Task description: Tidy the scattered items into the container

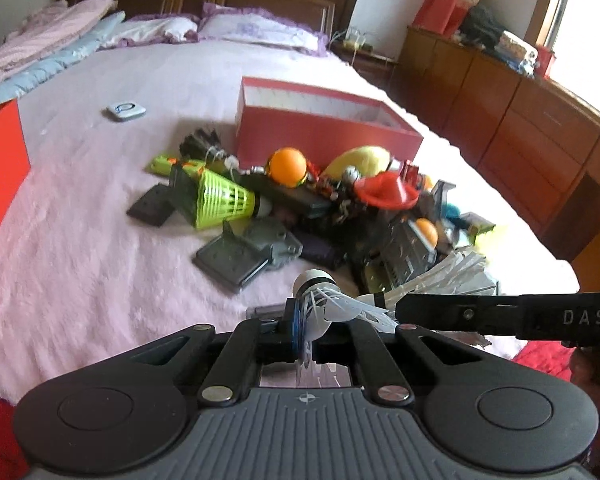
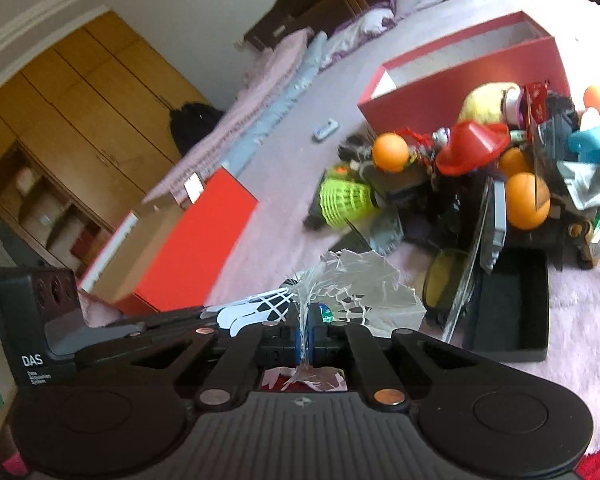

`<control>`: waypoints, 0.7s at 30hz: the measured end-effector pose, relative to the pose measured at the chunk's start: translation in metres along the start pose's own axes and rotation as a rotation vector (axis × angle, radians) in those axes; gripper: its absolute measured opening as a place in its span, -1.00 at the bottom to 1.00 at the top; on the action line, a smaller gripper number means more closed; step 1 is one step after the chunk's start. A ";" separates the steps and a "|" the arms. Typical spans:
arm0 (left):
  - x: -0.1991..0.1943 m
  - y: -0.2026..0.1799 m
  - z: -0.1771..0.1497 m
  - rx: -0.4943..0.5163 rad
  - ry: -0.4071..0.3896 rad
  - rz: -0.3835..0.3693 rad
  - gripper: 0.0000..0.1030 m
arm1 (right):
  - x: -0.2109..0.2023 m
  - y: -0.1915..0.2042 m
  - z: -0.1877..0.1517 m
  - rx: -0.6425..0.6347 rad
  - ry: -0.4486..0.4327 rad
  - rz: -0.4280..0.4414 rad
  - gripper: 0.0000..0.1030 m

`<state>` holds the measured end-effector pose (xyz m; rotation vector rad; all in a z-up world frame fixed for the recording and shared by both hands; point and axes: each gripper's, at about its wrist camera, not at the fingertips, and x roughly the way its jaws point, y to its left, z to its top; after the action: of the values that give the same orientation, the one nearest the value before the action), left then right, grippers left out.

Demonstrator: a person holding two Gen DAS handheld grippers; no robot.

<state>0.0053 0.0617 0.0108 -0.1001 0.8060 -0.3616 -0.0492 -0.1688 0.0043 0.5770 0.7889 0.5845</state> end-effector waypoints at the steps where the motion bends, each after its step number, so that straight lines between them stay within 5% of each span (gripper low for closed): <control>1: 0.001 0.000 0.002 -0.001 -0.003 -0.003 -0.86 | -0.002 -0.001 0.002 0.006 -0.010 0.007 -0.92; 21: 0.037 -0.030 0.054 0.074 -0.034 -0.038 -0.83 | -0.021 -0.024 0.038 0.028 -0.150 -0.066 -0.91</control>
<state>0.0596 0.0181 0.0298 -0.0519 0.7569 -0.4240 -0.0246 -0.2095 0.0201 0.6109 0.6730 0.4648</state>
